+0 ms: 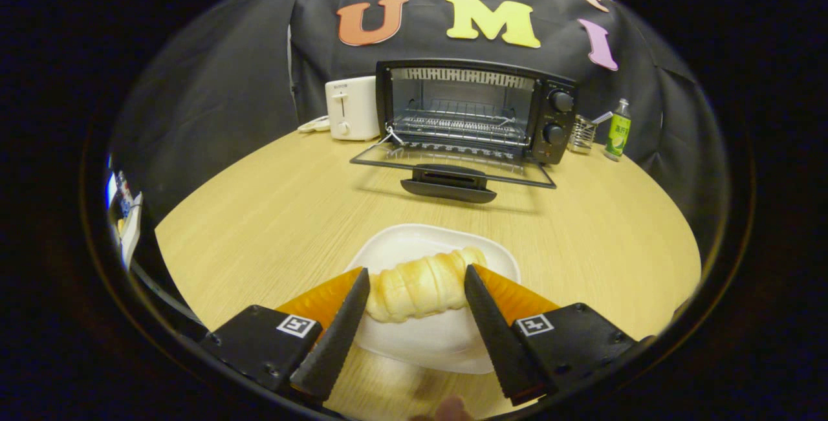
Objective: Open the toaster oven, put the food inside, and close the toaster oven door.
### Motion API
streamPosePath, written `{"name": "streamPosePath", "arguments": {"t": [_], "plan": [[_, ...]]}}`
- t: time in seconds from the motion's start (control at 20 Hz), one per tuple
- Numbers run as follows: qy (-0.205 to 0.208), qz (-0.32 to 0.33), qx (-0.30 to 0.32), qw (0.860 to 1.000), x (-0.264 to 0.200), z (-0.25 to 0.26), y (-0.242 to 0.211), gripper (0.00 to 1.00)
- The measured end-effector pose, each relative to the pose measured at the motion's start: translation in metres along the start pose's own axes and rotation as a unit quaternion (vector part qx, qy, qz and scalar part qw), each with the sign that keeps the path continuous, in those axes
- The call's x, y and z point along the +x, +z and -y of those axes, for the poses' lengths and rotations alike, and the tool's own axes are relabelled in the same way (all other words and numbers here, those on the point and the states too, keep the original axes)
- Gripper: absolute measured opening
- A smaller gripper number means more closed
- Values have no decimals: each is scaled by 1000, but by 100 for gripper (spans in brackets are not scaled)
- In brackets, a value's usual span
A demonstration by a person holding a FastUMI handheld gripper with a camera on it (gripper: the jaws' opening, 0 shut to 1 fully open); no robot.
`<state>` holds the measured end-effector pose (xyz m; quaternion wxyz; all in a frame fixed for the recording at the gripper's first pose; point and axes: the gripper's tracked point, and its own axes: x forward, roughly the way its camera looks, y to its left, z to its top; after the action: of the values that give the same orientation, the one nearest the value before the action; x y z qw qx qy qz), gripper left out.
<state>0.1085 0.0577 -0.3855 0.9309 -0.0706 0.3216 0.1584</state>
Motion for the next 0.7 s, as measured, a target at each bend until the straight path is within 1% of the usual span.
{"name": "streamPosePath", "arguments": {"t": [0.2, 0.4, 0.45, 0.5, 0.55, 0.6, 0.7], "plan": [[-2, 7, 0, 1000, -3, 1, 0, 76], [-5, 17, 7, 1000, -5, 6, 5, 36], [-5, 22, 10, 1000, -4, 7, 6, 30], [-5, 26, 17, 1000, -5, 7, 7, 21], [-1, 28, 26, 999, -7, 7, 9, 17], [1, 29, 28, 999, -8, 7, 10, 9], [4, 33, 34, 999, -11, 7, 13, 8]]}}
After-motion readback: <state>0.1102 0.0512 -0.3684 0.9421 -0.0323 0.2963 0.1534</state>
